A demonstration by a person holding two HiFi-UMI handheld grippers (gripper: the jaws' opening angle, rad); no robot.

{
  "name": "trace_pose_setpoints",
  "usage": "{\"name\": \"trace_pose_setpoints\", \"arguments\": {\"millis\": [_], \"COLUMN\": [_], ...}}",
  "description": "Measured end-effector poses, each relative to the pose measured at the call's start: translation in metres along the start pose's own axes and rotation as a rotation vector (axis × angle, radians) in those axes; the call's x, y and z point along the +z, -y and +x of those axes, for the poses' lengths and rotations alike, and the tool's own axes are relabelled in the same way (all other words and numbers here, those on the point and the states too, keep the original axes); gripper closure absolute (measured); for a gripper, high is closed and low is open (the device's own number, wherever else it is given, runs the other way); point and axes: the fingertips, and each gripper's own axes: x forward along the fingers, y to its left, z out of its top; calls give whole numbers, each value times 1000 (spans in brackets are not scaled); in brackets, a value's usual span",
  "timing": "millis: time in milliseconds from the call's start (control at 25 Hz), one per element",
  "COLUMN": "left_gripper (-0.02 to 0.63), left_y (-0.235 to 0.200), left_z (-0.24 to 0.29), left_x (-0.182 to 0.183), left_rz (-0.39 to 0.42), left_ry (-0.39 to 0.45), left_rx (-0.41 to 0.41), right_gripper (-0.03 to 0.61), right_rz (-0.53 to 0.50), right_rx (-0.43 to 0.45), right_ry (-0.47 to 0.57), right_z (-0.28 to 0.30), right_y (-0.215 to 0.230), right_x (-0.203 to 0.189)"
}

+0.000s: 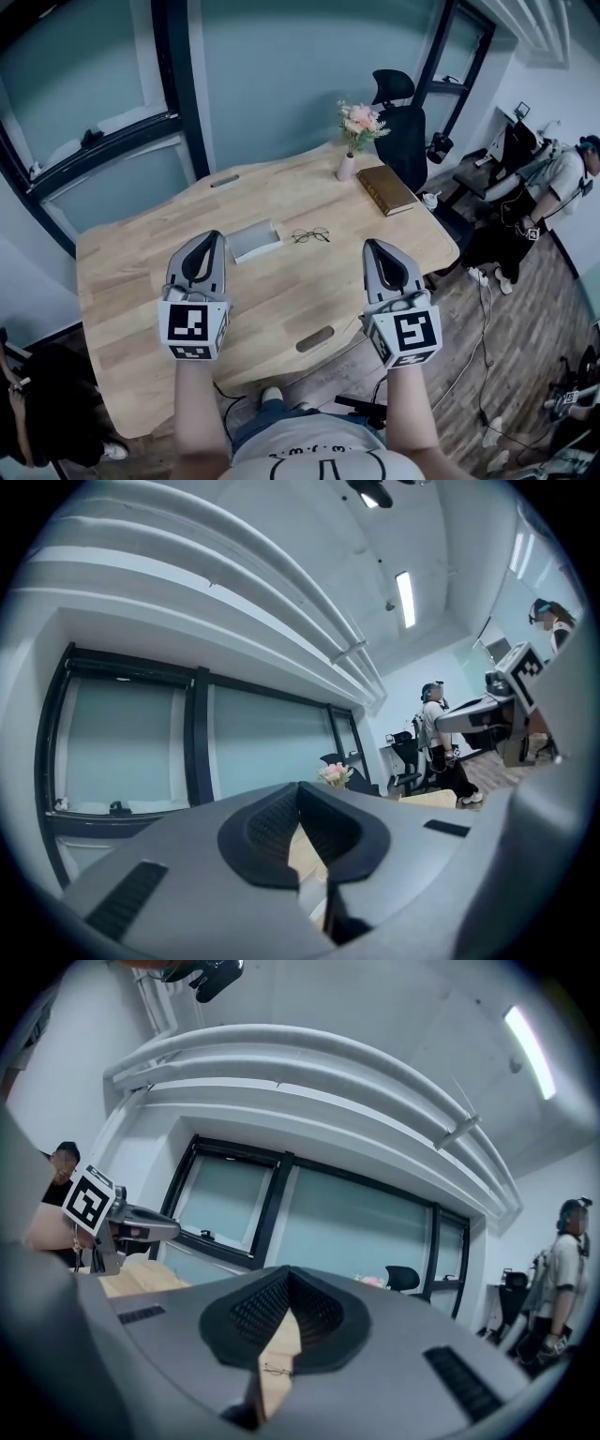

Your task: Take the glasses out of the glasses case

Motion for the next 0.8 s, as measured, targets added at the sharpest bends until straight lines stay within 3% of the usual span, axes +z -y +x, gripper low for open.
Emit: {"name": "trace_pose_setpoints", "arguments": {"millis": [800], "left_gripper": [598], "left_y": [21], "left_z": [-14], "left_x": [19], "left_rz": [45], "left_ry": [0], "left_rx": [24], "right_gripper": [569], "right_rz": [38], "right_rx": [-4], "right_ry": [42], "right_z": [-21], "right_y": [15], "right_x": [3]}}
